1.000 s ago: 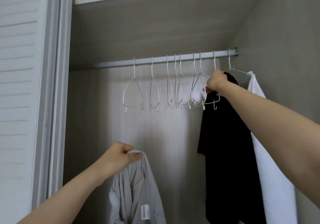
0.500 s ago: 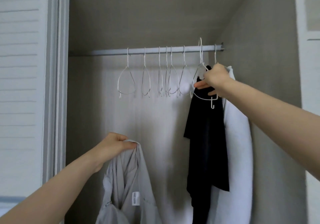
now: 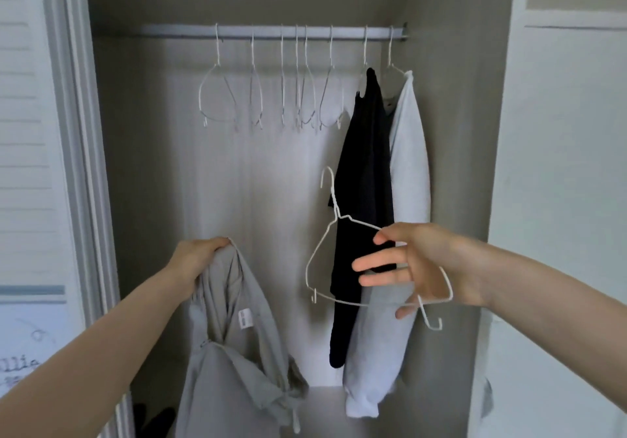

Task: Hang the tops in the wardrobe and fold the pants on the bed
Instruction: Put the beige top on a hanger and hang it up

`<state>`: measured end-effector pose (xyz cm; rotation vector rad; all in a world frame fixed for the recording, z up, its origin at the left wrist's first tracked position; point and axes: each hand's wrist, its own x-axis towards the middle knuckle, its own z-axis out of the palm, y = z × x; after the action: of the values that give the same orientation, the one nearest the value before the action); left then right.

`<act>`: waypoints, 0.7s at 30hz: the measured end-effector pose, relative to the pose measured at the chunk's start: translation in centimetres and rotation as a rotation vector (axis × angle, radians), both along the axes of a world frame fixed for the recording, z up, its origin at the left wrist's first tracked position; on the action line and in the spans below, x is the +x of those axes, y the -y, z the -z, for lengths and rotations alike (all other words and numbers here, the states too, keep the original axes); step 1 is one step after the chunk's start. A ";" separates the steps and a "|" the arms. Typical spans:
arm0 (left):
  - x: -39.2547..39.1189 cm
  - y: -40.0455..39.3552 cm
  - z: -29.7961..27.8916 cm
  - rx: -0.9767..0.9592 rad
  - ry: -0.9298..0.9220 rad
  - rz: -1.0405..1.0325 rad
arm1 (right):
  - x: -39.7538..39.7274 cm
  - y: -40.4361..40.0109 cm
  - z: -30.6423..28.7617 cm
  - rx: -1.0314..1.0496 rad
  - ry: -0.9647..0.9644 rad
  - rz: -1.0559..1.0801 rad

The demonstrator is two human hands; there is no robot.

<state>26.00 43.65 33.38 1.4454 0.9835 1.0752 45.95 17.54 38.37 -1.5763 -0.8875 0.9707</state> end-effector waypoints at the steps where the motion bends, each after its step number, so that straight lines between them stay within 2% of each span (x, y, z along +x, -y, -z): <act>1: 0.0 0.2 0.4 -0.006 0.001 0.005 | 0.0 0.7 0.7 -0.007 -0.063 -0.032; 4: -0.2 0.2 1.1 0.024 -0.006 0.004 | 0.0 2.4 2.0 0.031 -0.192 -0.132; 11: -2.0 0.0 1.9 0.198 -0.171 -0.063 | 0.7 4.6 2.0 0.138 -0.198 -0.379; 14: -2.1 0.3 2.1 0.232 -0.138 -0.114 | 0.7 4.2 2.3 0.157 -0.187 -0.434; 21: -0.6 4.0 0.1 0.239 -0.047 0.103 | 0.0 0.2 5.4 0.193 -0.084 -0.442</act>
<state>25.35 39.67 33.29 1.7029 0.8241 1.1155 45.93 17.30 32.95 -1.1892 -1.2604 1.2081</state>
